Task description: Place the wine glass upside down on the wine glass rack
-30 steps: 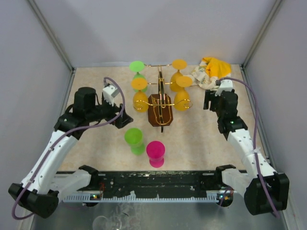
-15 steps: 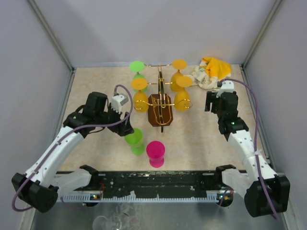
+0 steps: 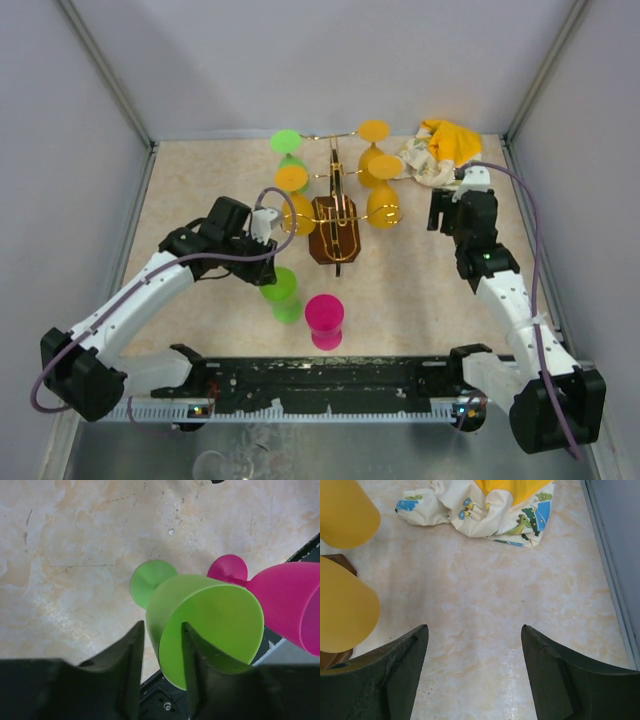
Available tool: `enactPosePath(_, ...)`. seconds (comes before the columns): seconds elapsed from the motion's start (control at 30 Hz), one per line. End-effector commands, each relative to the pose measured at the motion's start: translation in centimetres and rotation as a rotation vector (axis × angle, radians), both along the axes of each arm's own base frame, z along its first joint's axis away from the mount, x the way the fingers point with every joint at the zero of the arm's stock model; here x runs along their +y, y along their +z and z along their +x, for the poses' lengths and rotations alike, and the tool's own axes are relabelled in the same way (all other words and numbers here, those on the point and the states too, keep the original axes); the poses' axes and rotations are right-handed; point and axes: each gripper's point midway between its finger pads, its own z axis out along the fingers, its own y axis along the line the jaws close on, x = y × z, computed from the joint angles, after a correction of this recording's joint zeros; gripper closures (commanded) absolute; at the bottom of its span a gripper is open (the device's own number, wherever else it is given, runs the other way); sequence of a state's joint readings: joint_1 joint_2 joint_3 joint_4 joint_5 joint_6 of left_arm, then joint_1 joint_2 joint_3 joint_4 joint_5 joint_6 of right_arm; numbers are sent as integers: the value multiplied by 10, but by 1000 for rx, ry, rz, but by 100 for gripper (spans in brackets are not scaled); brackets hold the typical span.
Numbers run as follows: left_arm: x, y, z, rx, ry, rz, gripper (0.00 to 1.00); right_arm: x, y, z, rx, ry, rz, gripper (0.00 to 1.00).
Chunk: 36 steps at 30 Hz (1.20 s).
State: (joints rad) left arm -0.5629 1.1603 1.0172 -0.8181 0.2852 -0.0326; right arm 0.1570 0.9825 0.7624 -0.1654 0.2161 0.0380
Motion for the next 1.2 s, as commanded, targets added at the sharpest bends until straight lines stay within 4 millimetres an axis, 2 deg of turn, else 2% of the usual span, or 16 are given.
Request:
enactPosePath(0.0, 3, -5, 0, 12, 20, 47, 66, 0, 37, 5, -101, -9, 12, 25)
enactPosePath(0.07, 2, -4, 0, 10, 17, 51, 76, -1, 38, 5, -102, -12, 11, 25)
enactPosePath(0.3, 14, 17, 8, -64, 67, 89, 100, 0, 41, 7, -110, -8, 15, 25)
enactPosePath(0.47, 33, 37, 18, -155, 163, 132, 100, 1, 39, 7, -102, -7, 14, 25)
enactPosePath(0.7, 71, 65, 37, -292, 332, 255, 100, 1, 43, 7, -101, -5, 16, 25)
enactPosePath(0.87, 100, 102, 66, -458, 476, 366, 100, -8, 53, 5, -73, -61, 8, 21)
enactPosePath(1.0, 114, 140, 93, -610, 554, 443, 100, -18, 53, 2, 8, -127, -8, 17)
enactPosePath(1.17, 125, 203, 130, -841, 640, 541, 100, -18, 61, -4, 16, -130, 17, 11)
